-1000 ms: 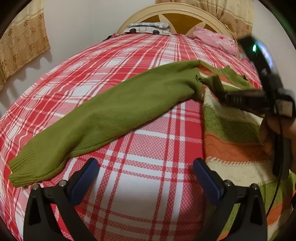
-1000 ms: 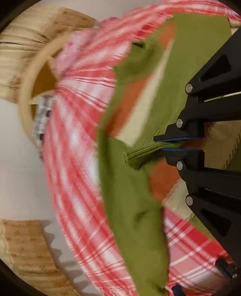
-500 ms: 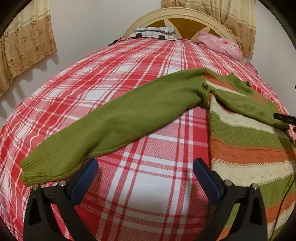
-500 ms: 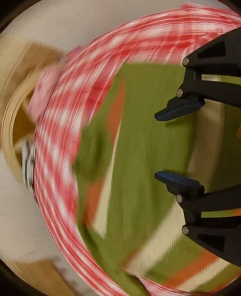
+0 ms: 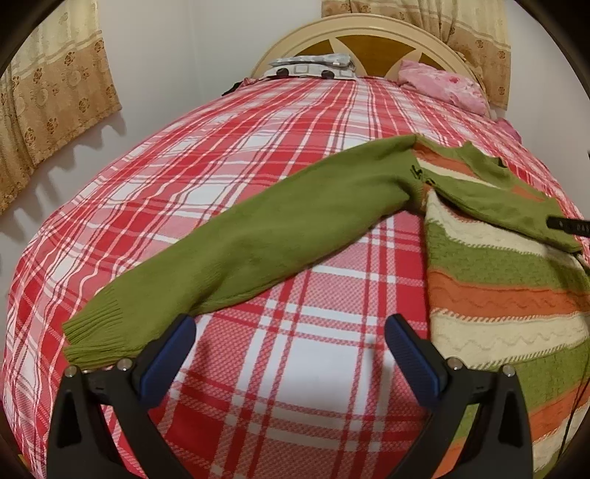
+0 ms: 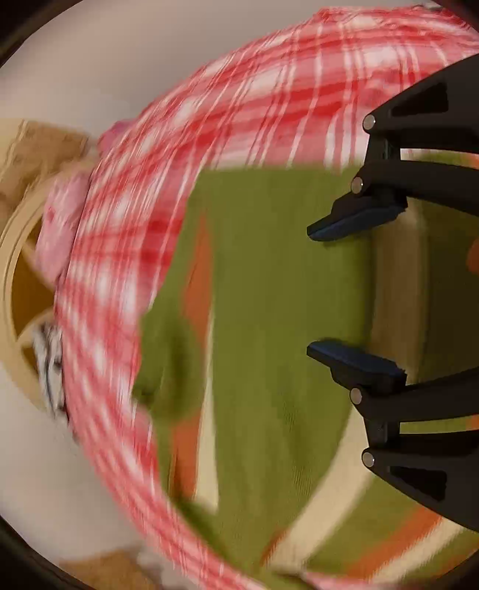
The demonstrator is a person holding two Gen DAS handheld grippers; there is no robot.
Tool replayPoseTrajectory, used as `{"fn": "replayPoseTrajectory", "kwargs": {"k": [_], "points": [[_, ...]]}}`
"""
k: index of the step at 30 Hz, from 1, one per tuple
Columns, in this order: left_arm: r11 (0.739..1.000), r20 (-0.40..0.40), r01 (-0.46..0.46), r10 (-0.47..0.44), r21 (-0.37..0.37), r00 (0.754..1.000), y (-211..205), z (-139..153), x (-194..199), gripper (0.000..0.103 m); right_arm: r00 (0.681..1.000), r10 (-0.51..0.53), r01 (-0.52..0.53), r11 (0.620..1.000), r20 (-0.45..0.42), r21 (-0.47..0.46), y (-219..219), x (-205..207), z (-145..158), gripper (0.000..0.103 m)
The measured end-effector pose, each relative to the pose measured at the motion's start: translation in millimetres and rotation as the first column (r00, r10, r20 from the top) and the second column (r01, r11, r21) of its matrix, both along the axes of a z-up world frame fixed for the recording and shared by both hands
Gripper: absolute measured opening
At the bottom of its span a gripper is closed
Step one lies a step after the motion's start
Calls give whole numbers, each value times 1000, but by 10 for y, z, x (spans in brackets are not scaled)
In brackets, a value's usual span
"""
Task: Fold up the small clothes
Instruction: 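Grasp the other green sleeve cuff with the left gripper and lift it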
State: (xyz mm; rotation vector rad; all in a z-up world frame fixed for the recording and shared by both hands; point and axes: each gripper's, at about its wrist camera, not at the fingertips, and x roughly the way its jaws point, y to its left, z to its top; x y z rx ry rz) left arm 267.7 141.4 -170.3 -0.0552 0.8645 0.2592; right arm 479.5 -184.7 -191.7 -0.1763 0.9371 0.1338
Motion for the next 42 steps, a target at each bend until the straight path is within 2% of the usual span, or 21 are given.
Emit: {"fn": "replayPoseTrajectory", "kwargs": {"k": [3, 9, 11, 14, 16, 18, 22, 24, 27, 31, 35, 36, 38, 39, 41, 42], "points": [[1000, -5, -9, 9, -2, 1000, 58, -15, -22, 103, 993, 116, -116, 993, 2, 15, 592, -49, 28, 58], [999, -20, -28, 28, 18, 999, 199, -35, -63, 103, 978, 207, -207, 977, 1, 45, 1354, -106, -150, 58], [999, -23, -41, 42, 28, 999, 276, -38, -82, 103, 975, 218, -216, 974, -36, 63, 1461, -141, -273, 58], [996, -29, -76, 77, 38, 997, 443, -43, -114, 103, 972, 235, -235, 972, 3, -18, 1537, -226, -368, 59], [990, -15, -130, 131, 54, 991, 638, -39, -180, 103, 970, 243, -243, 969, 9, -35, 1532, -316, -345, 59], [974, -1, -220, 221, 54, 975, 904, -45, -290, 103, 968, 250, -250, 968, 7, -18, 1492, -413, -298, 59], [930, 7, -366, 366, -15, 930, 1361, -79, -510, 103, 963, 270, -269, 962, 27, -39, 1485, -600, -314, 59], [913, -2, -404, 405, -59, 914, 1507, -119, -594, 103, 959, 282, -281, 959, 23, -45, 1498, -684, -379, 59], [903, -26, -412, 412, -119, 911, 1579, -172, -617, 95, 956, 289, -286, 955, 39, -83, 1552, -751, -402, 60], [884, -48, -400, 401, -243, 915, 1616, -263, -592, 91, 956, 289, -285, 954, 40, -94, 1554, -774, -433, 62], [883, -23, -383, 391, -271, 920, 1588, -245, -557, 87, 957, 286, -281, 955, 47, -99, 1550, -788, -452, 66], [883, -19, -377, 388, -280, 922, 1584, -241, -547, 85, 957, 286, -280, 955, 49, -102, 1550, -791, -453, 66], [888, -1, -352, 369, -297, 930, 1566, -229, -530, 72, 957, 285, -278, 954, 52, -111, 1553, -800, -464, 68], [894, 2, -346, 361, -286, 932, 1545, -225, -516, 59, 957, 284, -276, 954, 54, -117, 1554, -808, -471, 68], [903, 18, -325, 343, -283, 939, 1513, -222, -498, 42, 958, 282, -273, 953, 56, -130, 1574, -811, -478, 69], [905, 21, -308, 328, -294, 944, 1500, -223, -490, 25, 958, 281, -271, 953, 58, -133, 1572, -816, -481, 70]]}}
